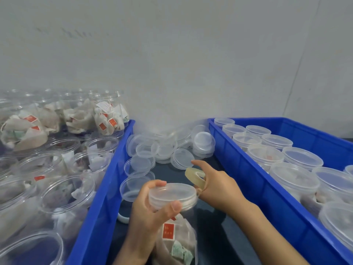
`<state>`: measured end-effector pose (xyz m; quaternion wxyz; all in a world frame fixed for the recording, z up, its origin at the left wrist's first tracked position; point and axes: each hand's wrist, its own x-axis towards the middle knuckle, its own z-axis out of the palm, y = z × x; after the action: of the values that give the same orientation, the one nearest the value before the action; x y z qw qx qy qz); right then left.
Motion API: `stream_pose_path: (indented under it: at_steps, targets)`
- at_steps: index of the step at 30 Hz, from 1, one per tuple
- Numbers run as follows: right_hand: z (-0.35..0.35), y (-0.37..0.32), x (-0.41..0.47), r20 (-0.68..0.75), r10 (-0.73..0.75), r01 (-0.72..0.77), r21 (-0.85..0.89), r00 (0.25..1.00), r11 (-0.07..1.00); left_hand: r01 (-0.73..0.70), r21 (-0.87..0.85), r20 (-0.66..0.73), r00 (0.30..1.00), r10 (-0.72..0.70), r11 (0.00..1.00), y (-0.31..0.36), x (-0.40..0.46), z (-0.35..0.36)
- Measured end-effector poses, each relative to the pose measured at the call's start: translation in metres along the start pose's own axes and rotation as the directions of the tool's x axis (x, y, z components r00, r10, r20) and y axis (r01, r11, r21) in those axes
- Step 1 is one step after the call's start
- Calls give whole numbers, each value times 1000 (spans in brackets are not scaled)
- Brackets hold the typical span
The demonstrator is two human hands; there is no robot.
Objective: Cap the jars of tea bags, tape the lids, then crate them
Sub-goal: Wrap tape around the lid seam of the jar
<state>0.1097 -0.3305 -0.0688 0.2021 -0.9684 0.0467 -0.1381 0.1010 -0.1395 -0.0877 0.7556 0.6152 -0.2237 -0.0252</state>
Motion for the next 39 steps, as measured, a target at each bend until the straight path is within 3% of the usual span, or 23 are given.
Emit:
stream_pose_path:
  at_steps: [6, 11, 15, 17, 19, 21, 22, 27, 30, 32, 39]
  targets:
    - [7, -15, -11, 66, -66, 75, -139, 996, 987, 19, 55, 266, 963, -33, 998, 3, -2, 5]
    - [2, -10, -25, -117, -100, 65, -269, 988, 961, -23, 351, 174, 984, -41, 936, 8, 0, -1]
    - [-3, -9, -37, -108, -77, 43, -288, 991, 957, -69, 451, 247, 968, -51, 890, 23, -5, -2]
    - [-3, -10, -42, -77, -107, 82, -281, 991, 956, -153, 712, 261, 964, -56, 685, 31, -6, 9]
    - [-1, -10, -42, -40, -122, 111, -203, 992, 973, -135, 920, 170, 983, -65, 369, 36, -3, 27]
    - [0, -11, -42, -13, -126, 124, -121, 992, 985, -95, 985, 110, 988, -106, 142, 39, 3, 41]
    - [-2, -13, -42, -5, -153, 152, -124, 988, 981, -99, 991, 110, 986, -127, 88, 40, 8, 45]
    - [-12, -8, -47, -39, -151, 150, -29, 988, 988, -146, 978, 173, 969, -179, 151, 38, 22, 31]
    - [-13, -3, -56, 7, -210, 209, -110, 978, 972, -190, 965, 219, 963, -158, 183, 37, 23, 28]
    - [-20, 2, -63, 29, -213, 214, -72, 977, 974, -198, 959, 231, 961, -152, 203, 35, 22, 29]
    - [-29, 9, -86, -54, -203, 195, -119, 978, 974, -195, 951, 235, 960, -150, 241, 36, 21, 27]
